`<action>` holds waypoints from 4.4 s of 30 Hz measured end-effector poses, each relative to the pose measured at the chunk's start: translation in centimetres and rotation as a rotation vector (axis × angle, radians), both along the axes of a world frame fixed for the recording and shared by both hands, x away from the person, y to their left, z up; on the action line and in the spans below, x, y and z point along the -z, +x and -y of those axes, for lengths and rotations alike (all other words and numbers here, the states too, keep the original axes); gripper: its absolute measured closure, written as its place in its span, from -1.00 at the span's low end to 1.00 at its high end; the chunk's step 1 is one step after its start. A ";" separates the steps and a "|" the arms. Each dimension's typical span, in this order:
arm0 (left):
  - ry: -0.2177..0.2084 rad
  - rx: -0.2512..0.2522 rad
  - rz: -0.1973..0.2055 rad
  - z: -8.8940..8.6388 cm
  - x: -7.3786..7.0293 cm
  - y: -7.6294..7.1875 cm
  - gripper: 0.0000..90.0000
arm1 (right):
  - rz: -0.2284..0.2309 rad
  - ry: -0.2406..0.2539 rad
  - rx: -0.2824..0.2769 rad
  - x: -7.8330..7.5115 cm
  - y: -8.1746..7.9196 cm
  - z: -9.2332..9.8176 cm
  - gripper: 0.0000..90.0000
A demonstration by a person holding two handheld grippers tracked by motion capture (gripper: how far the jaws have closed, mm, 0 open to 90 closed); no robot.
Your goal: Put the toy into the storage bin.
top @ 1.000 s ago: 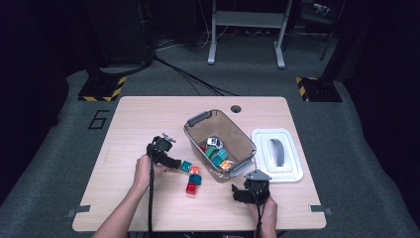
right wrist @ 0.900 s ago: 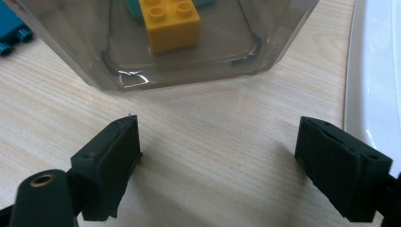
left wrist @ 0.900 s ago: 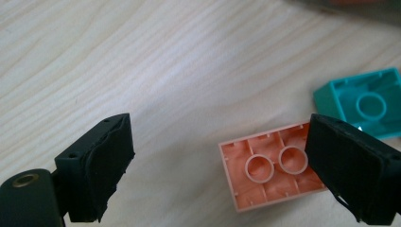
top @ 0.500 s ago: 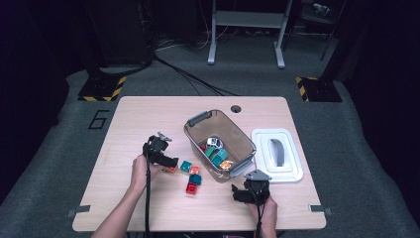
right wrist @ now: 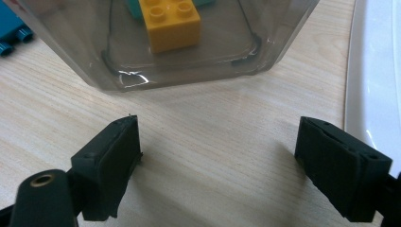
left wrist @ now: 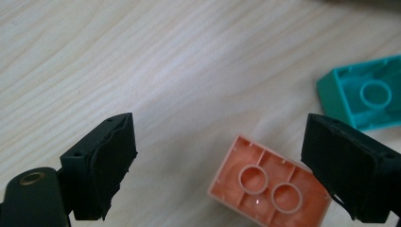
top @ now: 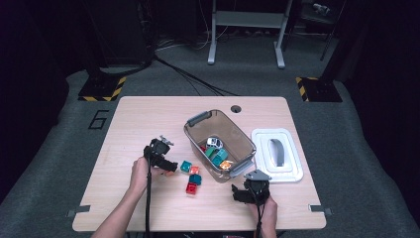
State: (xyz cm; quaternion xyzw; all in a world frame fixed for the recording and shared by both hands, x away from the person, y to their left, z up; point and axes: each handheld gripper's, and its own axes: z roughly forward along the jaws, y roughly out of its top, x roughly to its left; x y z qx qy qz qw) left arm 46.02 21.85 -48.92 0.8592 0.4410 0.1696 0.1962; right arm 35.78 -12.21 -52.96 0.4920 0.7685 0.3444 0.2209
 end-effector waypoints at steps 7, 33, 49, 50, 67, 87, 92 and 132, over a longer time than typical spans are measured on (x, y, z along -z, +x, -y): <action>0.014 0.012 -0.046 -0.8 -0.1 -0.4 -0.72 | 0.000 0.000 0.000 0.0 0.0 0.0 -0.68; -0.052 0.059 -0.040 -1.7 0.0 -0.7 0.30 | 0.000 0.000 0.000 0.0 0.0 0.0 -0.68; -0.084 0.077 0.018 -1.5 -1.9 -1.2 0.31 | -0.002 0.001 -0.001 0.0 0.0 0.0 -0.68; -0.082 0.076 0.024 -1.5 -2.1 -1.3 0.31 | -0.002 0.001 -0.001 0.0 0.0 0.0 -0.68; -0.107 0.087 0.073 -1.0 -4.8 -0.8 0.31 | -0.002 0.001 -0.001 0.0 0.0 0.0 -0.68; -0.138 0.109 0.135 -0.3 -8.9 -0.2 0.31 | -0.002 0.001 -0.001 0.0 0.0 0.0 -0.68; -0.131 0.118 0.155 0.2 -10.1 0.1 0.31 | -0.004 0.000 -0.003 0.0 0.0 0.0 -0.68; -0.110 0.205 0.250 7.7 -14.5 3.0 0.31 | -0.002 0.000 0.004 0.0 0.0 0.0 -0.68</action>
